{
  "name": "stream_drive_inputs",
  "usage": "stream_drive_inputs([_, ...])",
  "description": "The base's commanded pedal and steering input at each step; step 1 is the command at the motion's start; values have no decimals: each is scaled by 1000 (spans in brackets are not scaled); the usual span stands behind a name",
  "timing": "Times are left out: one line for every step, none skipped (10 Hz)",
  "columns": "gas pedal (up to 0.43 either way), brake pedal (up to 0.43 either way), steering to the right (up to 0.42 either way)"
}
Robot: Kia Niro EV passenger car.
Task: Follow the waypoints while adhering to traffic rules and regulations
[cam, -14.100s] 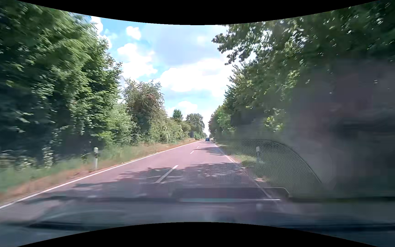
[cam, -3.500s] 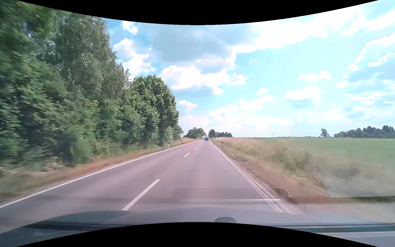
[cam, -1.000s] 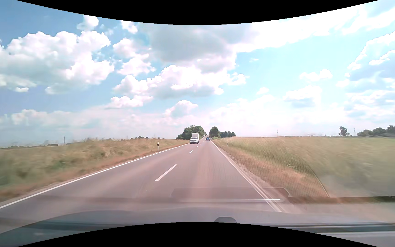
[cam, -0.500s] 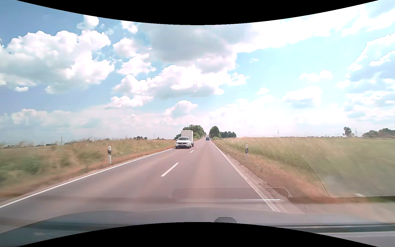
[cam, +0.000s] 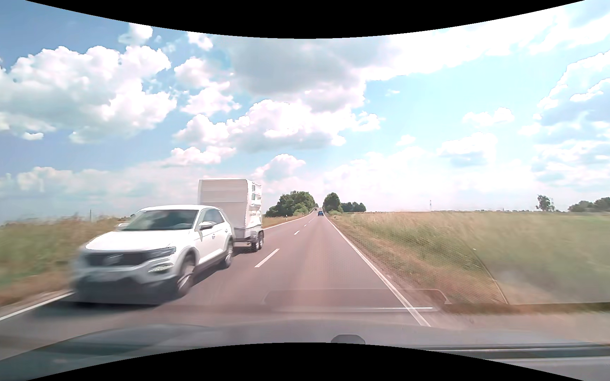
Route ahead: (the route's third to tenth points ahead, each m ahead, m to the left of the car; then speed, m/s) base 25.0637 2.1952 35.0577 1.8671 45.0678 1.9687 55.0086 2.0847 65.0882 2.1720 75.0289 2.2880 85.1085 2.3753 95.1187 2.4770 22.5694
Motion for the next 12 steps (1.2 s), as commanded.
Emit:
stream_drive_inputs([240,0,-1])
stream_drive_inputs([240,0,-1])
stream_drive_inputs([240,0,-1])
stream_drive_inputs([240,0,-1])
stream_drive_inputs([240,0,-1])
stream_drive_inputs([240,0,-1])
stream_drive_inputs([240,0,-1])
stream_drive_inputs([240,0,-1])
stream_drive_inputs([240,0,-1])
stream_drive_inputs([240,0,-1])
stream_drive_inputs([240,0,-1])
stream_drive_inputs([240,0,-1])
